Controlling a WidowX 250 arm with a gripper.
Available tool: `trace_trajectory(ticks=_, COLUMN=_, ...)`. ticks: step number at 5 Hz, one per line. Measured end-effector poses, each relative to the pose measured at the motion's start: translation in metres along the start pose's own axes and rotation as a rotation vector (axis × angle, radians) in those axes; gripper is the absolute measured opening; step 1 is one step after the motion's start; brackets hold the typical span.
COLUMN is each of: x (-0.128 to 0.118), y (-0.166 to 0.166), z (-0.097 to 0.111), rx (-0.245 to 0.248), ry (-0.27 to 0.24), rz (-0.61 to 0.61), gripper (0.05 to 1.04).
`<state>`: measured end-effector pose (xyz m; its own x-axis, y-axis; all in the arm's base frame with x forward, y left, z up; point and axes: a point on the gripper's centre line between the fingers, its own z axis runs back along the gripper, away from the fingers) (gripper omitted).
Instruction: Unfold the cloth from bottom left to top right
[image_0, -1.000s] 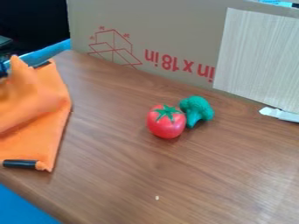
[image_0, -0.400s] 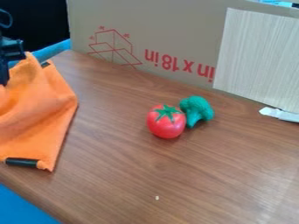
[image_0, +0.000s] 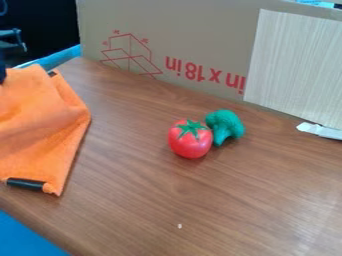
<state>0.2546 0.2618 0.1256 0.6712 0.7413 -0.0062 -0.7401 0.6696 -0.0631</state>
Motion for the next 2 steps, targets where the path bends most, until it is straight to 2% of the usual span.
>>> trace_trajectory(ticks=1, x=0.0048, y=0.0102, z=0.0061, rx=0.042, ry=-0.024, rz=0.032, gripper=0.067)
trace_trajectory(ticks=2, x=0.0102, y=0.0176, z=-0.0011, rx=0.078, ry=-0.011, rz=0.055, gripper=0.067)
